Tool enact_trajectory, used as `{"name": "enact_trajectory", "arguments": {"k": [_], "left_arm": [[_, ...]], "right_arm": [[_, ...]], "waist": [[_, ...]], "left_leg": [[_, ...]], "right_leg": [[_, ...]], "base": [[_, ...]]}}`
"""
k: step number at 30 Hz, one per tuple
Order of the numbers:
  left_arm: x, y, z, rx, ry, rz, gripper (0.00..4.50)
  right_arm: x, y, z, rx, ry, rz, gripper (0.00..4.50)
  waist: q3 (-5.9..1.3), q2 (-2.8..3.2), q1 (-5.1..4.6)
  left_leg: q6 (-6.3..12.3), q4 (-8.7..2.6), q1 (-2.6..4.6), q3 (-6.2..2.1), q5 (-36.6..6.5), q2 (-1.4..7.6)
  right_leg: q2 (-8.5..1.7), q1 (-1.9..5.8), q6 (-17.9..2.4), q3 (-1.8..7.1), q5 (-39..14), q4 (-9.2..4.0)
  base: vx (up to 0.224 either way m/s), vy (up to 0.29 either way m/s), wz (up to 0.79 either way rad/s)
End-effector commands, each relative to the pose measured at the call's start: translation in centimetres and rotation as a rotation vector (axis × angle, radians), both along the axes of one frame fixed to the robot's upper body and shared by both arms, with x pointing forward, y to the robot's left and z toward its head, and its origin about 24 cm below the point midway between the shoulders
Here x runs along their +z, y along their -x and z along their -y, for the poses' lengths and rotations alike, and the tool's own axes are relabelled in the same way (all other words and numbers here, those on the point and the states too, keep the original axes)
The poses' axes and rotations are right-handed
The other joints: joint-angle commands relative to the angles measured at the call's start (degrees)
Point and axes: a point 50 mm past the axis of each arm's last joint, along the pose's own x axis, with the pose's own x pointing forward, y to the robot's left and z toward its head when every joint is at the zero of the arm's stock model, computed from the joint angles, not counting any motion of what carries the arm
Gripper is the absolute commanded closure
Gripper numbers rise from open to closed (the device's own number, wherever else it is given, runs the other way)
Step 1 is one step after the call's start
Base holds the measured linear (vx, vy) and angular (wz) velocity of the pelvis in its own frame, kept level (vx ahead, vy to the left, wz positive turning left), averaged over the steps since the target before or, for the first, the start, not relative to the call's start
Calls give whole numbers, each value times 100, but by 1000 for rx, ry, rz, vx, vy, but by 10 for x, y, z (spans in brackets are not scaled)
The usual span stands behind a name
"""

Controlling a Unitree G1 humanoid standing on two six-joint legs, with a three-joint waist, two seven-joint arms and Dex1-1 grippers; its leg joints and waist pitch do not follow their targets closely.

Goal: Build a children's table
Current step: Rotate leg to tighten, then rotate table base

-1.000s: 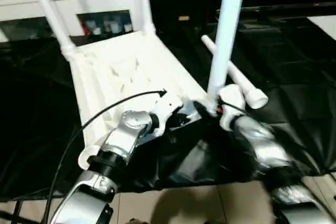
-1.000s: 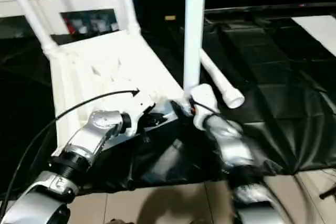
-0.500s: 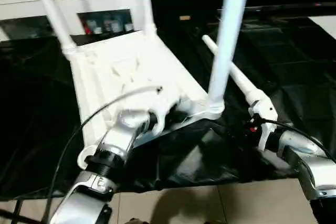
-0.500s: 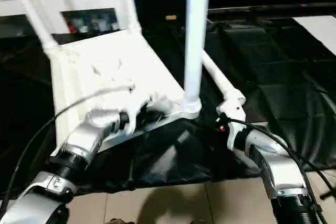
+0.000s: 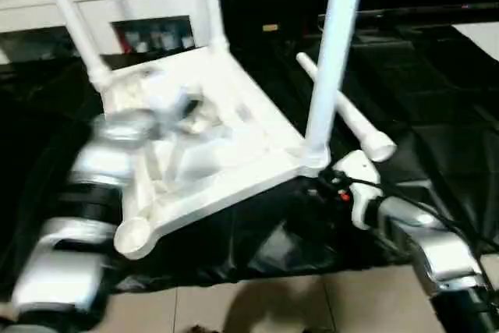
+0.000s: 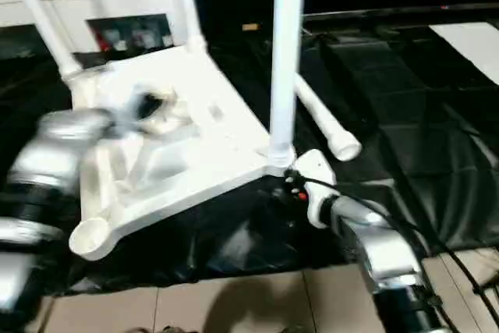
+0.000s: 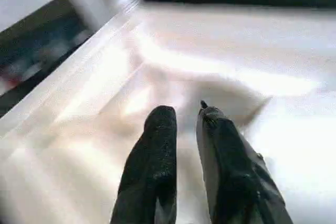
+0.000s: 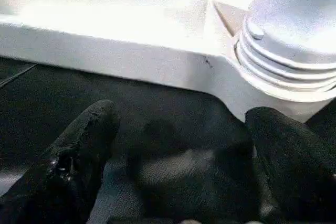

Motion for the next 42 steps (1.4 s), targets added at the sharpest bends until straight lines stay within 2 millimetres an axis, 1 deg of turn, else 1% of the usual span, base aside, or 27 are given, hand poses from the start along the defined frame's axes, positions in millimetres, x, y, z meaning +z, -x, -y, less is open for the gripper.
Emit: {"name": "enact_trajectory", "arguments": {"k": [1,2,4,5,9,10,14,18,19,20,21,24,25,26,27,28,29,30,31,33,36,37,38,39,40,41,42], "left_arm": [[-2,2,-14,66,-52,-14,404],[-7,7,-28,111,-89,-50,415],[-15,11,-29,89,-103,-102,431],[-20,13,-28,78,-115,-133,449],[-37,21,-29,56,-182,-244,450],[-40,23,-31,54,-207,-270,450],[-47,30,-35,36,-245,-339,450],[-52,38,-36,-10,-265,-420,450],[-57,47,-36,-65,-301,-511,450],[-58,49,-36,-84,-301,-530,450],[-58,50,-36,-90,-299,-535,450],[-59,56,-29,-177,-272,-581,450],[-59,57,-25,-215,-260,-588,450],[-60,59,-20,-250,-238,-599,450],[-60,60,-19,-263,-230,-603,450],[-60,63,-11,-322,-202,-619,450],[-60,71,6,-451,-135,-663,450],[-59,73,12,-495,-116,-671,450],[-58,74,15,-520,-100,-674,450],[-55,76,24,-570,-57,-673,450],[-51,78,41,-653,19,-674,450],[-50,80,47,-683,38,-674,450],[-49,80,50,-694,46,-674,450],[-48,82,56,-717,62,-673,450],[-47,81,62,-734,80,-664,450],[-48,81,65,-737,86,-658,450],[-47,81,67,-744,85,-656,450]], "right_arm": [[3,-4,-2,-12,16,15,46],[3,-8,-5,-31,13,16,54],[4,-10,-7,-37,18,17,58],[4,-12,-9,-36,23,23,80],[4,-18,-14,-36,28,43,110],[4,-20,-16,-37,31,48,124],[5,-26,-20,-36,32,55,162],[5,-31,-24,-18,40,67,185],[3,-38,-29,-19,50,64,199],[2,-40,-31,-17,50,60,208],[2,-41,-32,-15,50,59,220],[0,-45,-37,-1,55,57,243],[-1,-46,-38,6,55,57,250],[-2,-47,-40,11,56,56,259],[-2,-47,-40,13,56,56,269],[-3,-49,-43,24,58,54,279],[-5,-52,-51,46,56,49,288],[-6,-53,-53,54,53,46,296],[-6,-53,-55,59,52,44,304],[-7,-54,-60,72,51,44,323],[-9,-55,-71,106,47,41,339],[-9,-55,-77,121,45,41,358],[-10,-56,-79,127,44,41,358],[-10,-56,-84,143,40,42,364],[-9,-55,-90,163,30,44,370],[-9,-55,-93,171,26,45,392],[-9,-55,-95,179,22,46,392]], "waist": [[-381,-14,-16],[-386,-6,-2],[-372,-6,-4],[-370,-6,-3],[-375,-2,16],[-381,28,9],[-389,9,-14],[-376,21,-30],[-383,44,-21],[-375,33,-47],[-369,34,-47],[-361,23,-65],[-365,30,-77],[-361,-2,-92],[-373,15,-83],[-379,14,-91],[-380,10,-104],[-364,13,-134],[-356,28,-136],[-364,11,-143],[-389,-3,-158],[-389,-35,-167],[-379,-30,-187],[-383,-60,-198],[-374,-36,-210],[-374,-50,-233],[-376,-52,-248]], "left_leg": [[179,-390,116,-161,-1230,198],[137,-388,136,-166,-1266,214],[100,-393,131,-156,-1309,207],[98,-393,127,-155,-1323,203],[65,-399,131,-160,-1357,211],[49,-396,135,-162,-1353,210],[55,-390,127,-162,-1301,205],[40,-394,145,-160,-1401,214],[24,-400,145,-169,-1377,224],[5,-417,125,-172,-1402,223],[-15,-410,144,-163,-1464,220],[-31,-410,151,-158,-1526,217],[-35,-415,134,-165,-1503,218],[-24,-414,134,-158,-1521,213],[-32,-410,141,-167,-1505,220],[-25,-405,141,-164,-1484,222],[-18,-404,134,-166,-1463,226],[-9,-414,123,-166,-1490,223],[-7,-400,150,-146,-1562,215],[8,-407,132,-149,-1471,217],[98,-378,116,-136,-1169,211],[133,-375,108,-135,-1126,206],[162,-372,105,-134,-1135,202],[170,-366,102,-128,-1135,206],[174,-370,100,-136,-1152,207],[177,-370,107,-138,-1174,209],[186,-367,105,-134,-1179,206]], "right_leg": [[-278,271,-962,239,-1267,-395],[-301,267,-999,249,-1254,-392],[-306,264,-1025,257,-1306,-392],[-310,265,-1027,260,-1342,-399],[-323,261,-1028,270,-1383,-398],[-326,257,-1045,270,-1345,-385],[-324,278,-1127,271,-1103,-367],[-339,265,-1164,280,-1260,-376],[-344,265,-1186,280,-1215,-357],[-341,273,-1233,277,-1209,-357],[-341,256,-1250,277,-1246,-363],[-341,266,-1251,288,-1309,-372],[-343,278,-1268,286,-1251,-350],[-336,277,-1272,284,-1260,-362],[-356,282,-1297,286,-1234,-341],[-364,280,-1326,288,-1209,-334],[-381,287,-1385,292,-1180,-331],[-360,286,-1402,287,-1228,-335],[-342,256,-1407,290,-1300,-350],[-340,289,-1395,289,-1212,-335],[-334,313,-1495,290,-841,-282],[-336,321,-1517,284,-828,-276],[-337,321,-1528,281,-884,-290],[-346,325,-1532,284,-911,-292],[-347,326,-1524,282,-990,-297],[-335,323,-1514,280,-1030,-296],[-332,323,-1510,281,-1033,-302]], "base": [[0,0,0],[0,0,0],[0,0,0],[0,0,0],[0,0,0],[0,0,0],[0,0,0],[0,0,0],[0,0,0],[0,0,0],[0,0,0],[0,0,0],[0,0,0],[0,0,0],[0,0,0],[0,0,0],[0,0,0],[0,0,0],[0,0,0],[0,0,0],[0,0,0],[0,0,0],[0,0,0],[0,0,0],[0,0,0],[0,0,0],[0,0,0]]}}
